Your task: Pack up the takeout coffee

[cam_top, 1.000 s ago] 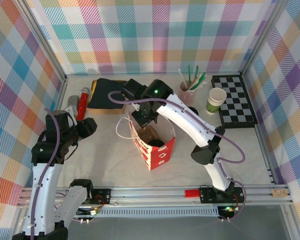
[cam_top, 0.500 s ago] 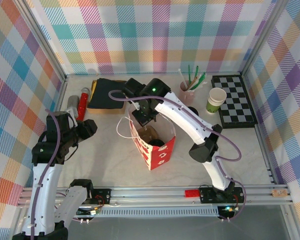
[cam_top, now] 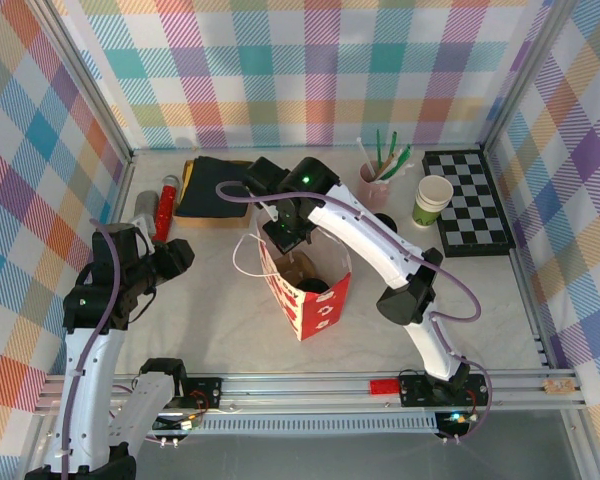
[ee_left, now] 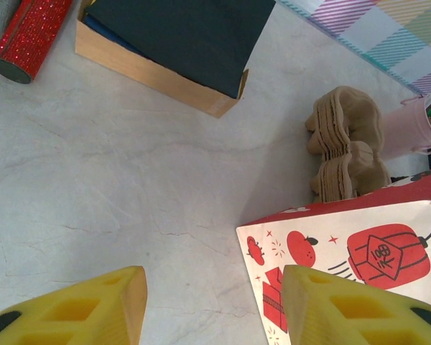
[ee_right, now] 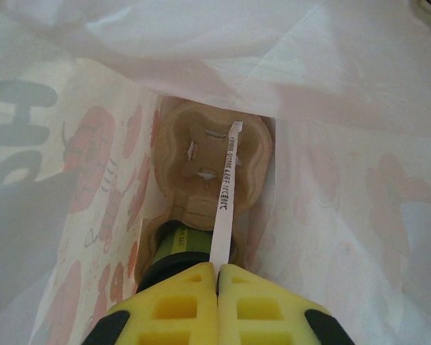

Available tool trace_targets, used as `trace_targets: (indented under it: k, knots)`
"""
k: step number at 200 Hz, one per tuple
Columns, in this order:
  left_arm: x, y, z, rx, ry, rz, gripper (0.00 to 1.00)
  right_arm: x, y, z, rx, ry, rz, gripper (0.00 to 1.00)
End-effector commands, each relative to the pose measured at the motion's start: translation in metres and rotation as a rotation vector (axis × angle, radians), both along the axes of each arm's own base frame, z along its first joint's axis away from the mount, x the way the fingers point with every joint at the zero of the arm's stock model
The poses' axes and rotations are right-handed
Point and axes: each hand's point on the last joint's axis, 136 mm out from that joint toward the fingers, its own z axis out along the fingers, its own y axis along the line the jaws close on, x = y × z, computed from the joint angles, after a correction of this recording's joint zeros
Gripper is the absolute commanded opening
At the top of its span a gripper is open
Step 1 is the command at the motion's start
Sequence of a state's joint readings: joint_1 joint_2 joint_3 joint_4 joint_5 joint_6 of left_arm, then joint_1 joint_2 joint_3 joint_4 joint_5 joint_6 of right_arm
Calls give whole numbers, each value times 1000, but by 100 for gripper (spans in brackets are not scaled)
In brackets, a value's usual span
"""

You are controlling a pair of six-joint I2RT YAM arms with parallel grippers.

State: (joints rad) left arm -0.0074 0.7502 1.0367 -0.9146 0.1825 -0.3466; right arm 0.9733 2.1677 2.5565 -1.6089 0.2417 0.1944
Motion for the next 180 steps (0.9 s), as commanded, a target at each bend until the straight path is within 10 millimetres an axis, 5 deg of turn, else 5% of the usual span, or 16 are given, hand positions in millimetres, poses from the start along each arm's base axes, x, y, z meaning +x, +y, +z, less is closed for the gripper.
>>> trace_targets:
  k: [1, 42, 91, 180]
  knots:
    - [-4, 2, 0, 9, 0, 0, 52, -6, -12, -9, -59, 47, -8, 4]
    - [-4, 3, -2, 11, 5, -1, 53, -6, -10, -16, -62, 59, -10, 6]
    - [-4, 3, -1, 12, 2, -1, 53, -5, -9, -10, -47, 46, -9, 30]
    - [-4, 3, 5, 14, -7, 3, 53, -6, -17, 24, 14, -21, -25, 47]
